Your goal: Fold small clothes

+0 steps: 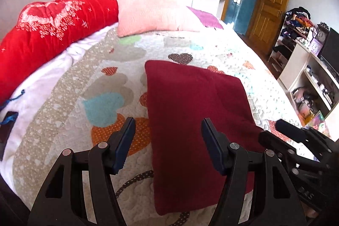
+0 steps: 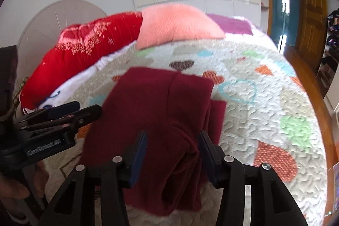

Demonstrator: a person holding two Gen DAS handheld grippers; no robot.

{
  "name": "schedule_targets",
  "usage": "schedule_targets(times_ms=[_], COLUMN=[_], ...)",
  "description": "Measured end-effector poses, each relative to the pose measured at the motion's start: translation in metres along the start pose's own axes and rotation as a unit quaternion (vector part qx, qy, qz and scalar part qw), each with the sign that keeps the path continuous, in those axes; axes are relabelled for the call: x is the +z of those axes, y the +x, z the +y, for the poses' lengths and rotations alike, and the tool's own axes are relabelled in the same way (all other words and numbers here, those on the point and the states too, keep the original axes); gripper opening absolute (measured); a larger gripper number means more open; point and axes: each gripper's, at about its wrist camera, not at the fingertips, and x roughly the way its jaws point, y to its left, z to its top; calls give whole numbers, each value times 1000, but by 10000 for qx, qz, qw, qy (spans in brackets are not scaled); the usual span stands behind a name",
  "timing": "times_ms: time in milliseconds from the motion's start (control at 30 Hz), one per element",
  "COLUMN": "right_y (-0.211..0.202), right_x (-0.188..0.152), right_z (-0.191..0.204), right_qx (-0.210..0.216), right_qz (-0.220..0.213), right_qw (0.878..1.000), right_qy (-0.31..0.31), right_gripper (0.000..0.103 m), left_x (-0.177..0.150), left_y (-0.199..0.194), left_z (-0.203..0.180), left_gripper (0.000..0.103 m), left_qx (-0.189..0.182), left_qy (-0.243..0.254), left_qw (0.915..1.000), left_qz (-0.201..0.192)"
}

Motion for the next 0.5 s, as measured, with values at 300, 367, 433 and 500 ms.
schedule_targets(times_ms=[300,367,433,500], right_y=[-32,-35,-37,-40], right_x=[-2,-3,-4,-5], right_z=[6,7,8,9], right_qx=[-272,-308,-315,-273], right_qz=[-331,-350,-359,-383], right_qw=[9989,9988,9987,9987], right_qy=[176,174,176,184], right_gripper=[53,55,59,62], left_x=[-6,-8,-9,-9], left_y=[-29,-33,-37,-41], left_z=[-7,-10,-13,-15], left_gripper=[64,64,64,64], left_qx=[176,205,225,246], left_qy=[153,220,270,313], left_qw=[9993,9989,9986,9982], left_qz=[-309,-356,-392,-459])
